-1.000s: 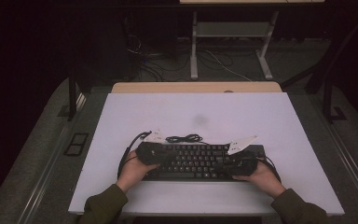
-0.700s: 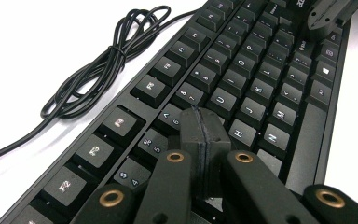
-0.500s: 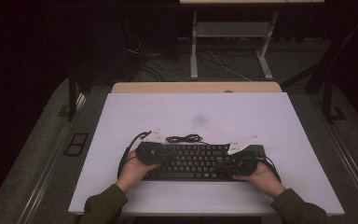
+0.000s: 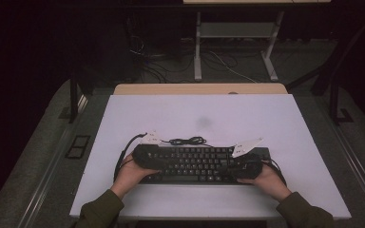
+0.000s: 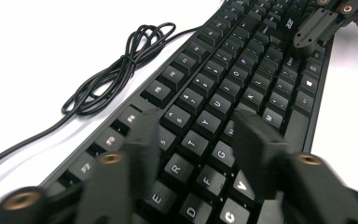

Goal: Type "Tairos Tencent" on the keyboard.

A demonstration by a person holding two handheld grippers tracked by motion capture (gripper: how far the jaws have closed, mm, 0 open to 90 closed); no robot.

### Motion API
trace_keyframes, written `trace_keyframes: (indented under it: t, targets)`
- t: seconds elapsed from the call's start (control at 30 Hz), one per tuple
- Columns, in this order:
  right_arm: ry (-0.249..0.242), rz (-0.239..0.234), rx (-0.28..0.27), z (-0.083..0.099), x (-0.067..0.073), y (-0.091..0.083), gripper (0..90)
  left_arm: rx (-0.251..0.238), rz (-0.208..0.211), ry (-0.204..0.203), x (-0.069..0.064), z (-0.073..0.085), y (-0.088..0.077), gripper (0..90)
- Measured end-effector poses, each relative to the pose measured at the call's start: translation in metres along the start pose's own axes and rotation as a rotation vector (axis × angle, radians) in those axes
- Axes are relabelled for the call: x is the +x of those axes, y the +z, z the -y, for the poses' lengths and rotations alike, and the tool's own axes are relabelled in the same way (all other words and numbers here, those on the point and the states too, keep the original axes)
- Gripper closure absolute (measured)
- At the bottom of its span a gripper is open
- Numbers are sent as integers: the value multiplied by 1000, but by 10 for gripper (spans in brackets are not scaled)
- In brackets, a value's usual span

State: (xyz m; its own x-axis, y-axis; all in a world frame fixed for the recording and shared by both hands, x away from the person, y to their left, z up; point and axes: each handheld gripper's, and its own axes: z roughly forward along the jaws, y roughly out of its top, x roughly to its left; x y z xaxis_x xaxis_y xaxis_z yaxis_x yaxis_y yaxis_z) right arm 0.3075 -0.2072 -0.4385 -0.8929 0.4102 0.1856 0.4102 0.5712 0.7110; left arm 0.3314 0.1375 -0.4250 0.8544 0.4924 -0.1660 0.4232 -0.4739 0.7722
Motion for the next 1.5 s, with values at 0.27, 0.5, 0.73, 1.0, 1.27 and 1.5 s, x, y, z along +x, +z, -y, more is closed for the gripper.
trace_keyframes:
  t: [0.27,0.5,0.73,1.0,1.27,1.5]
  targets:
    - [-1,5,0,0,-1,-1,893,-14,-10,-8,-2,4,-6,353]
    - [-5,-2,-22,-2,1,-3,891,-29,-14,-3,-4,9,-11,323]
    - [9,4,-60,-6,0,-7,803,-43,-22,-5,-4,12,-13,287]
    - [30,28,-106,-13,-2,-4,507,-45,-28,-1,-5,13,-14,258]
    - [59,68,-154,-25,-6,5,238,-51,-35,3,-5,13,-15,241]
    - [74,89,-192,-34,-8,13,172,-57,-36,5,-4,13,-16,241]
